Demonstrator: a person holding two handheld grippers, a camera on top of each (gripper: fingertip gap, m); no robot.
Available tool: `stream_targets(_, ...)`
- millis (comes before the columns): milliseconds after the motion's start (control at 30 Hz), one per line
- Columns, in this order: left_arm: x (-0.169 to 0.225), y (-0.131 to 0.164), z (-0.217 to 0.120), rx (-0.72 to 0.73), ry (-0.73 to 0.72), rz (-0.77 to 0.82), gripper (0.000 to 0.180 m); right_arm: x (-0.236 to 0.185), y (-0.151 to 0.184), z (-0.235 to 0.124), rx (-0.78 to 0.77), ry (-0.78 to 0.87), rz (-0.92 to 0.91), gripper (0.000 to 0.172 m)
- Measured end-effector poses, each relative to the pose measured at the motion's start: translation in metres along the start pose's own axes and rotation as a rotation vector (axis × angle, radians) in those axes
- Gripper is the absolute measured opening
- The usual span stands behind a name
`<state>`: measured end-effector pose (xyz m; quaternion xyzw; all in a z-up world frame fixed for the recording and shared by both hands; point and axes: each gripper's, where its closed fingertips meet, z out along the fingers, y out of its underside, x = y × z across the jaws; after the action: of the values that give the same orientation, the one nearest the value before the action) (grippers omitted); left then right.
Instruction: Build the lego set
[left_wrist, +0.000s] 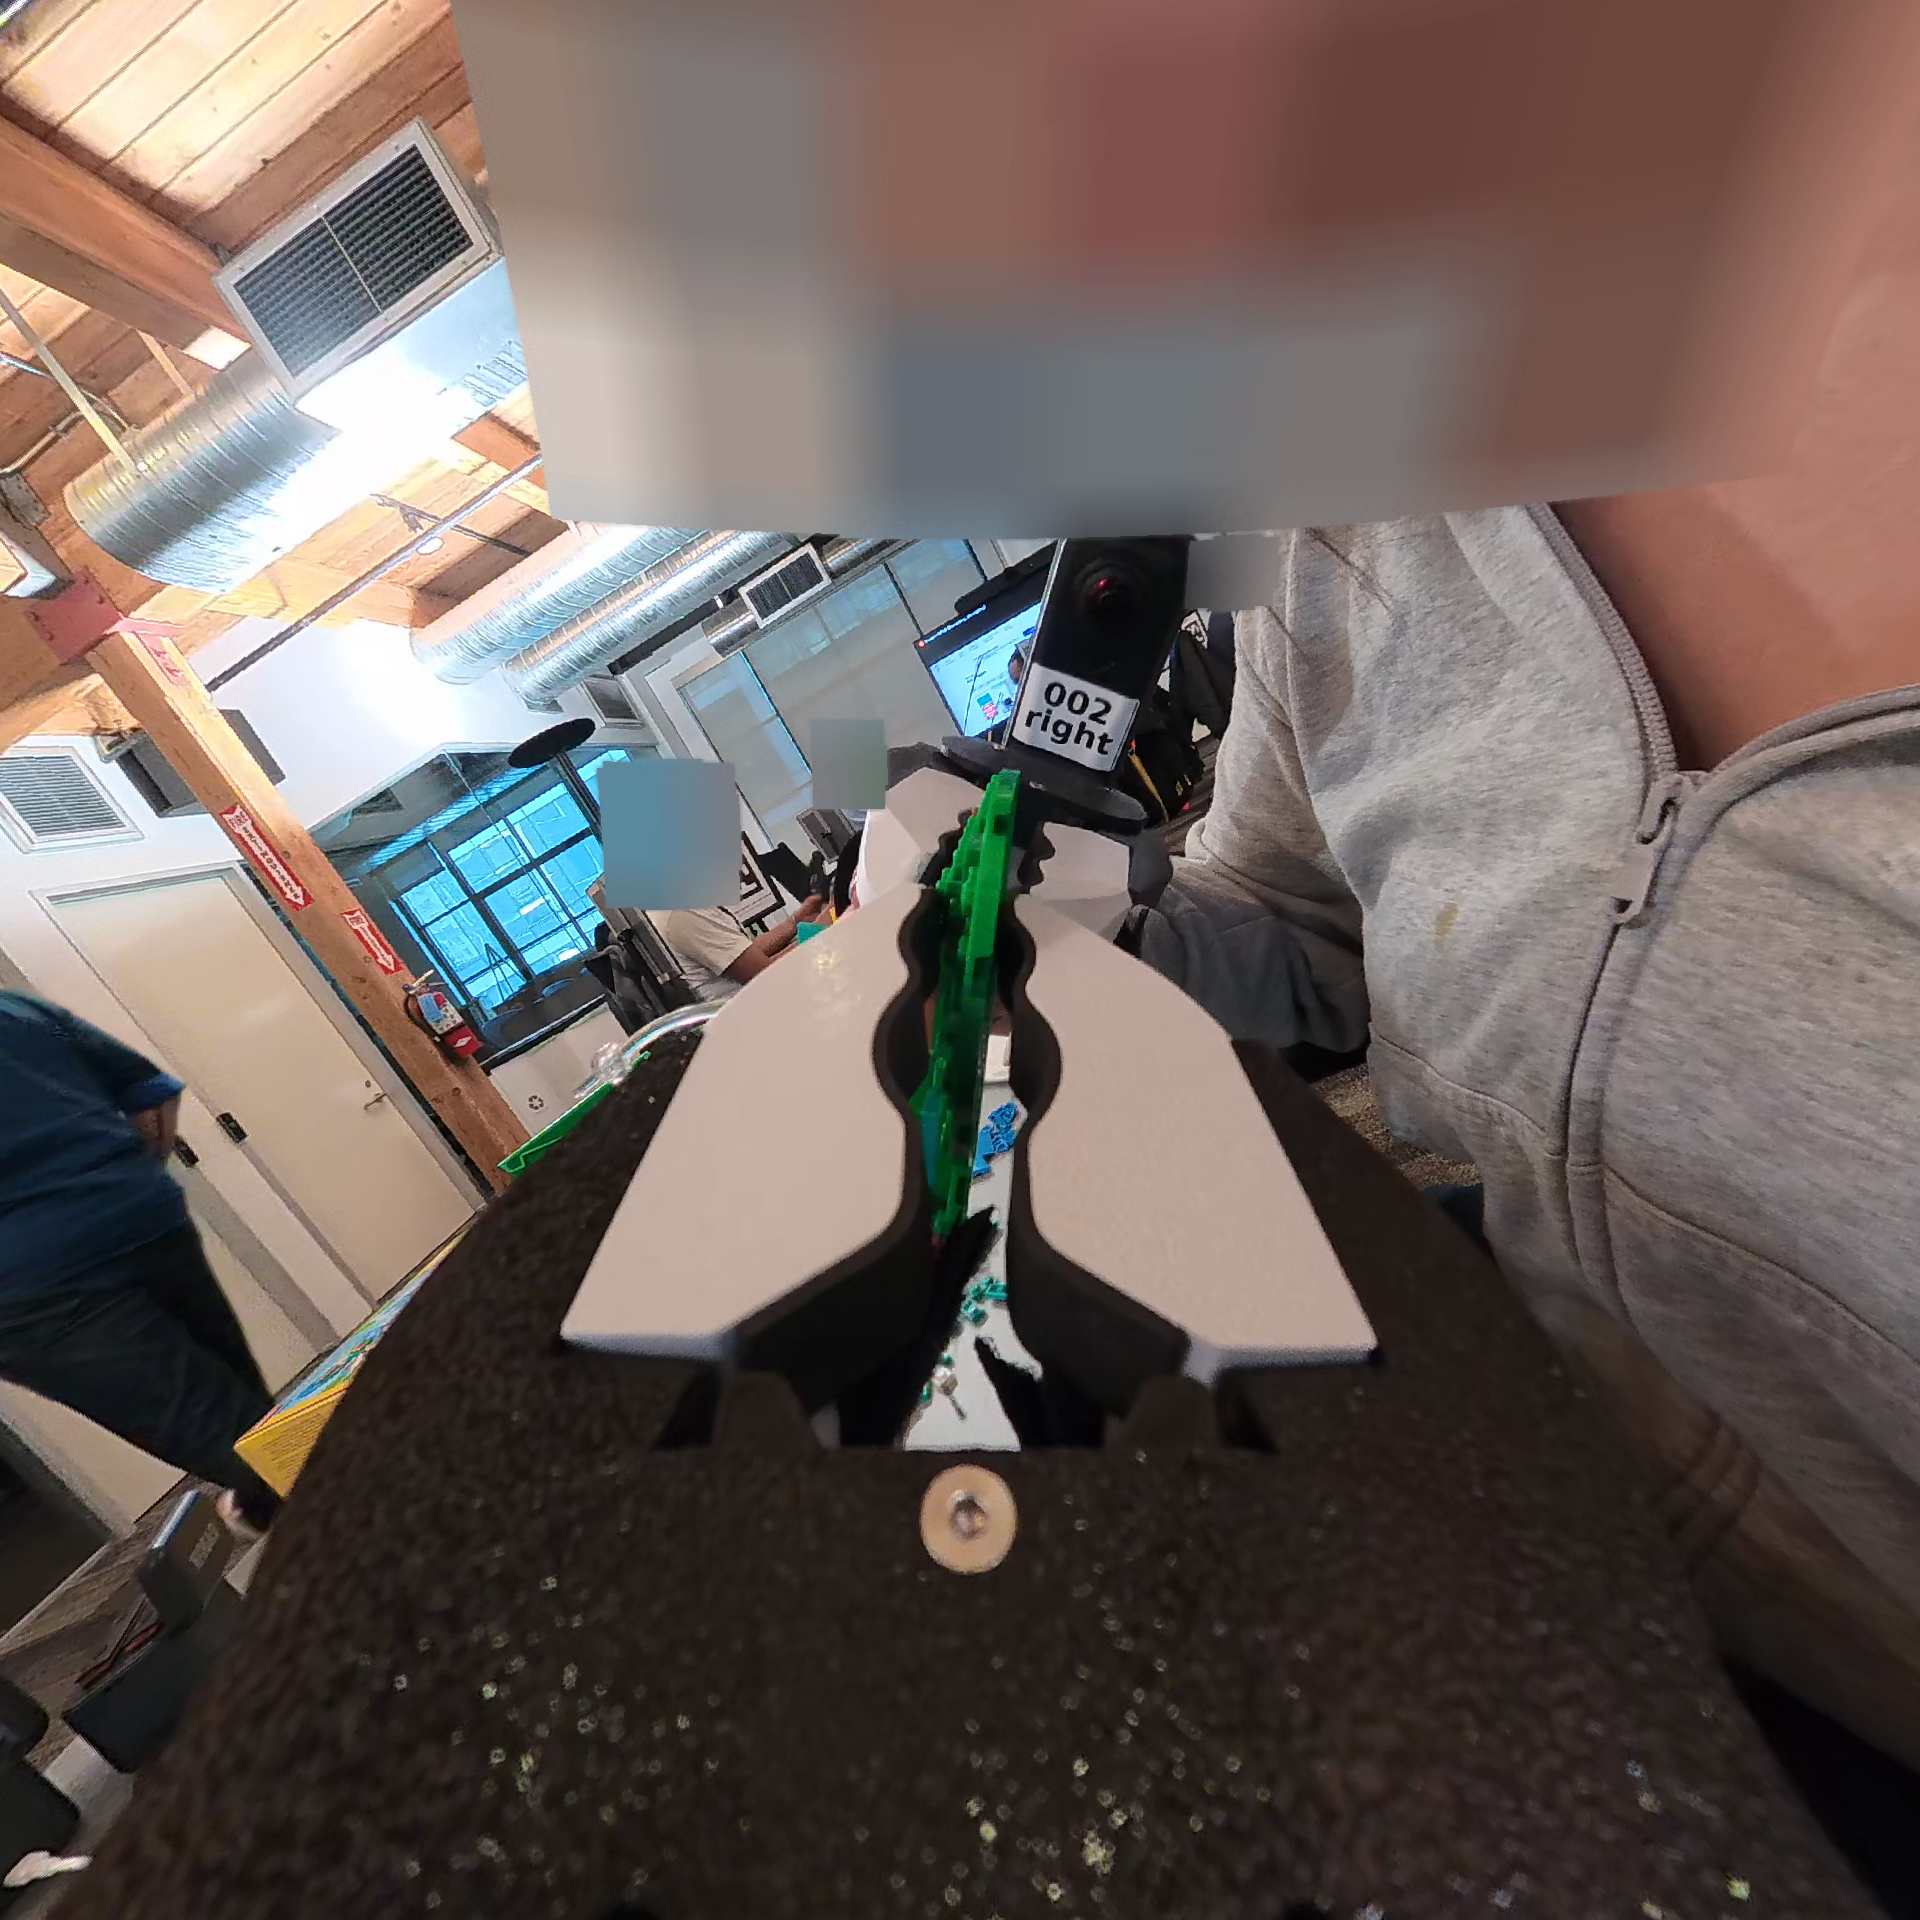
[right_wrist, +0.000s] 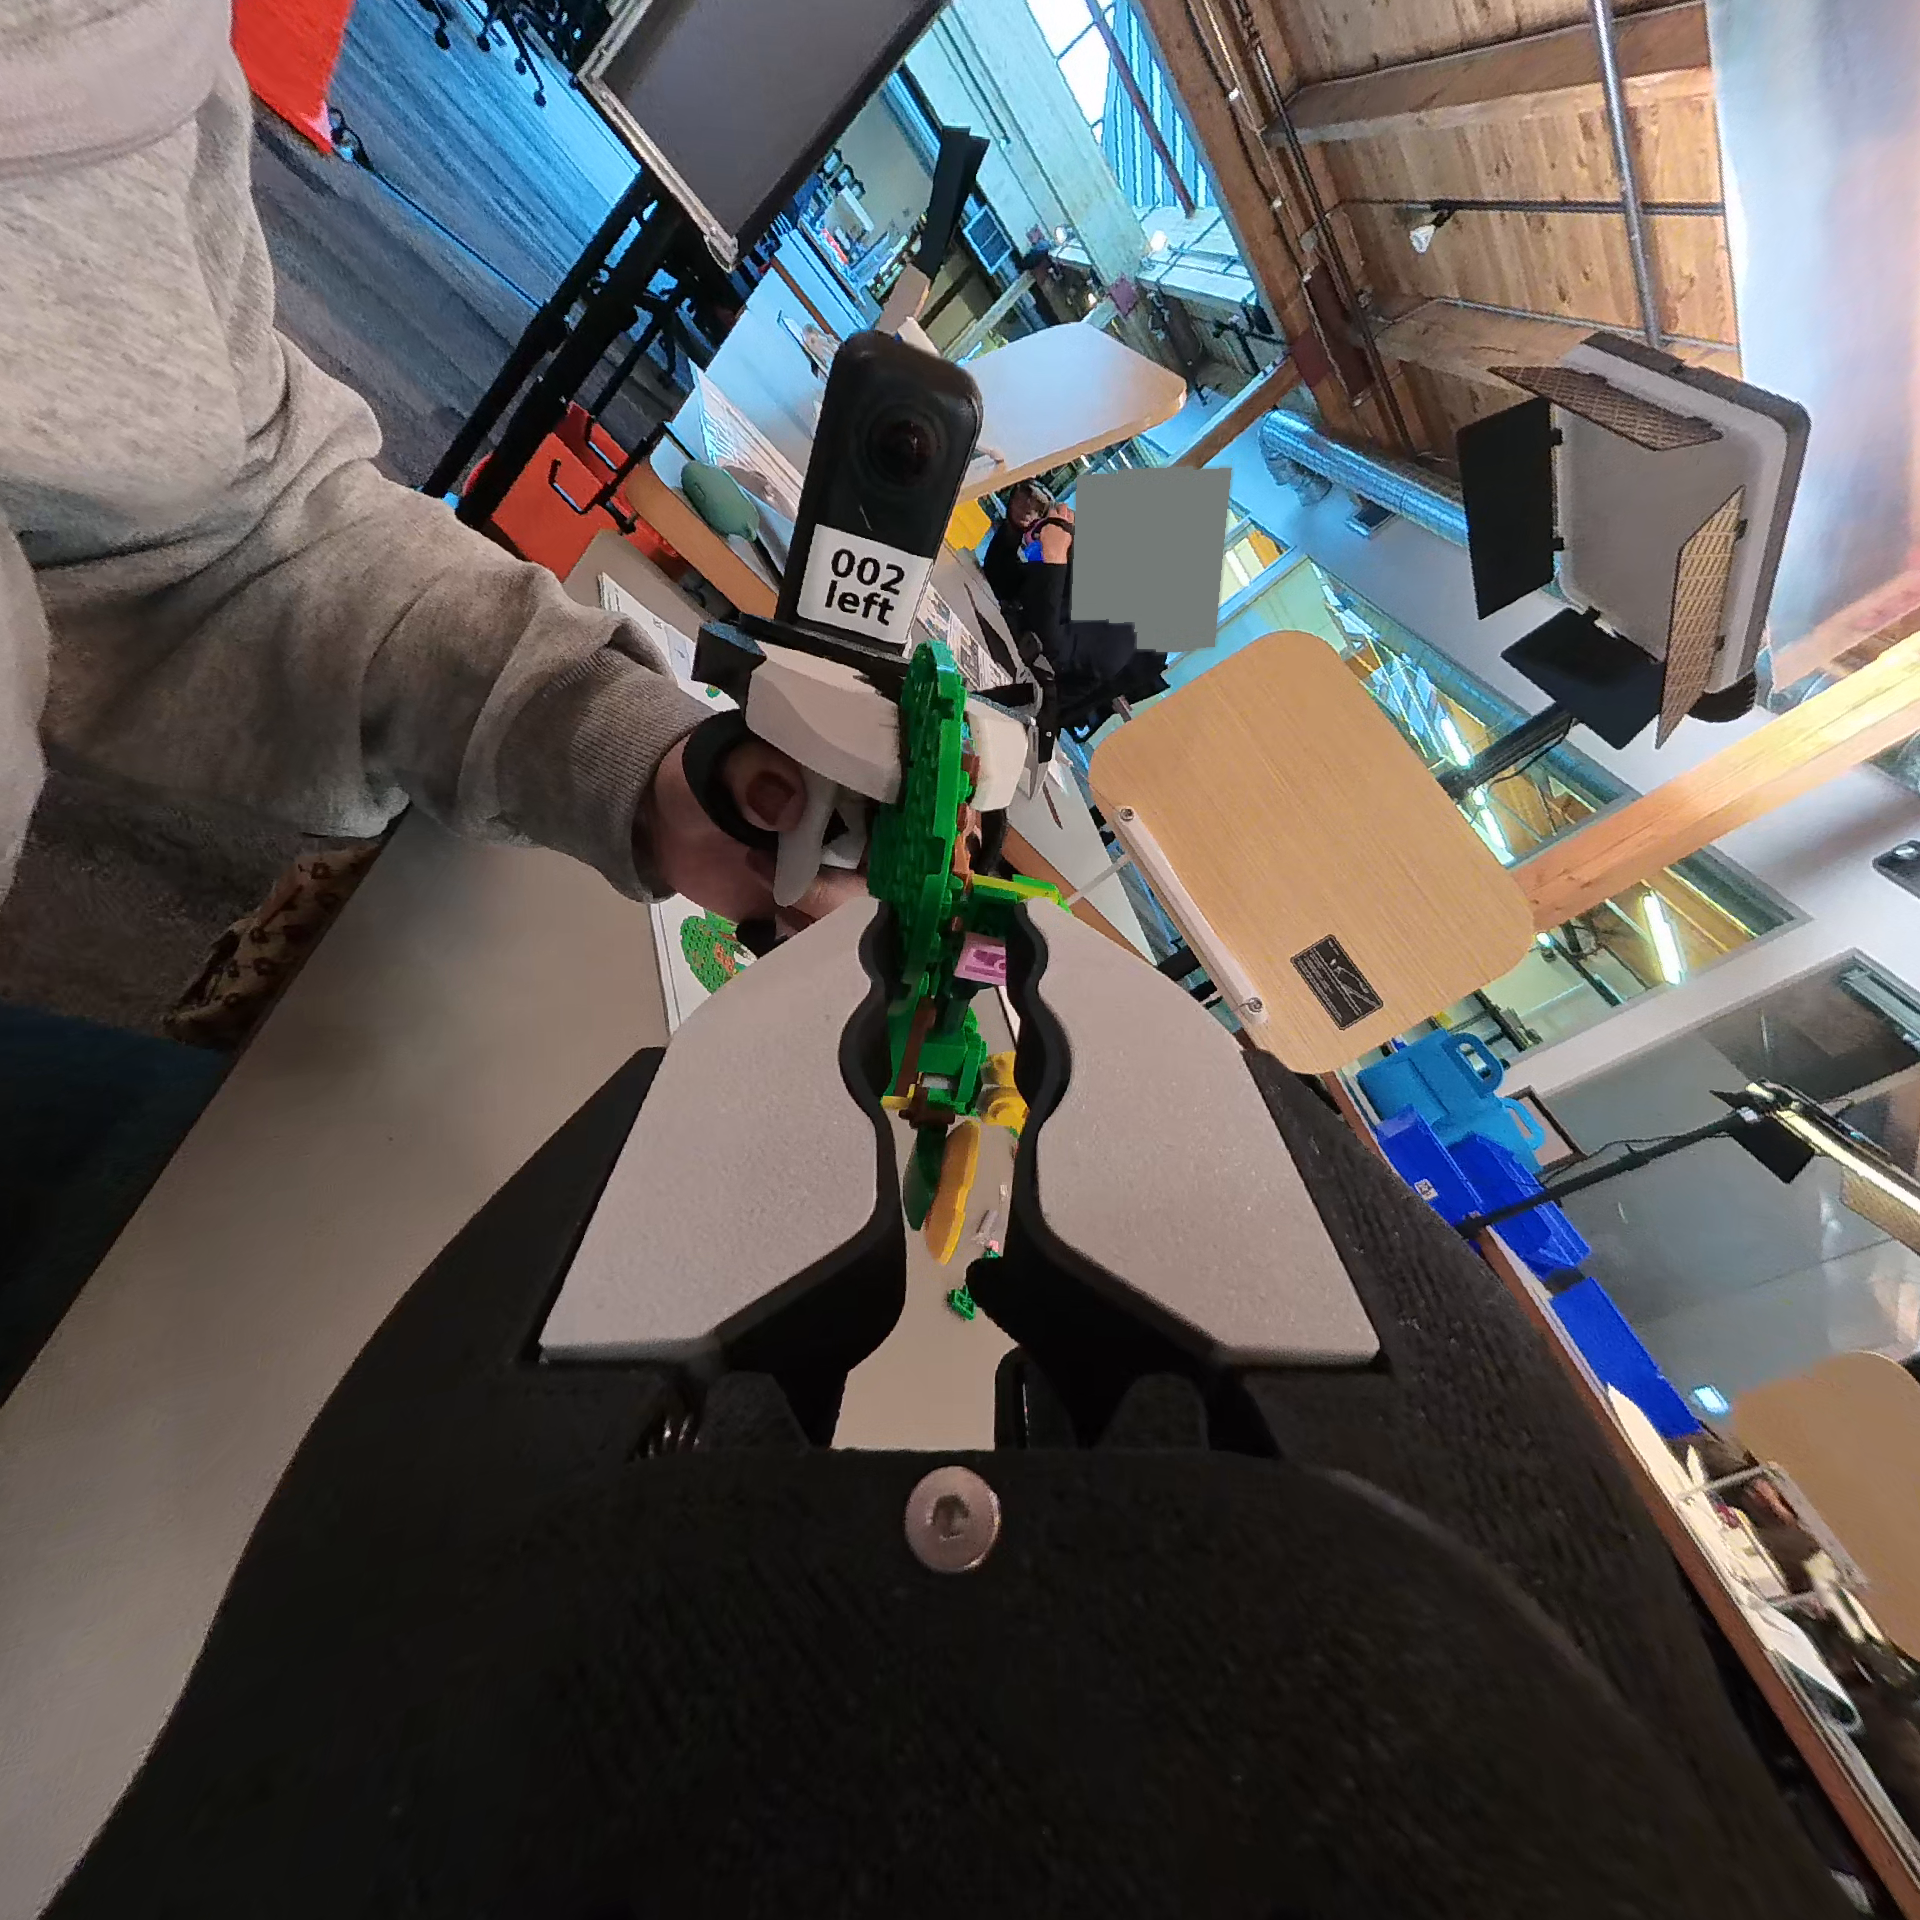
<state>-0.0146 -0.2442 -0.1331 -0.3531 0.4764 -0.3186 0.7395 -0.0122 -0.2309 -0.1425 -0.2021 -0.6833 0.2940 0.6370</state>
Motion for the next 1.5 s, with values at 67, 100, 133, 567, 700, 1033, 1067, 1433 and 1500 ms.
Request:
stream_targets(67,0.0,0.001,0.0,-0.005,-0.002,0.002,0.011,0.0,0.001,0.0,0.004,-0.001,0.007,0.019)
stream_targets(100,0.0,0.002,0.0,-0.01,-0.003,0.004,0.011,-0.001,0.001,0.0,0.013,-0.006,0.022,0.019)
stream_targets(133,-0.002,0.004,0.0,-0.027,-0.013,0.01,0.011,-0.001,0.002,0.0,0.018,-0.011,0.041,0.019)
stream_targets(567,-0.036,0.145,-0.041,-1.164,-0.327,0.663,0.011,0.001,0.117,-0.055,-0.252,0.1,0.32,0.029)
stream_targets(700,-0.036,0.172,-0.046,-1.303,-0.362,0.742,0.011,-0.005,0.137,-0.051,-0.289,0.085,0.427,0.027)
stream_targets(1033,-0.027,0.177,-0.042,-1.291,-0.368,0.608,0.011,-0.05,0.163,-0.003,-0.463,-0.128,-0.05,0.041)
stream_targets(1067,-0.026,0.177,-0.042,-1.288,-0.359,0.604,0.011,-0.05,0.163,0.002,-0.467,-0.116,-0.124,0.039)
stream_targets(1433,-0.012,0.183,-0.046,-1.259,-0.294,0.667,0.016,-0.058,0.163,0.019,-0.473,-0.109,-0.388,0.009)
stream_targets(1500,-0.007,0.176,-0.042,-1.214,-0.302,0.648,0.023,-0.056,0.167,0.019,-0.482,-0.11,-0.391,0.009)
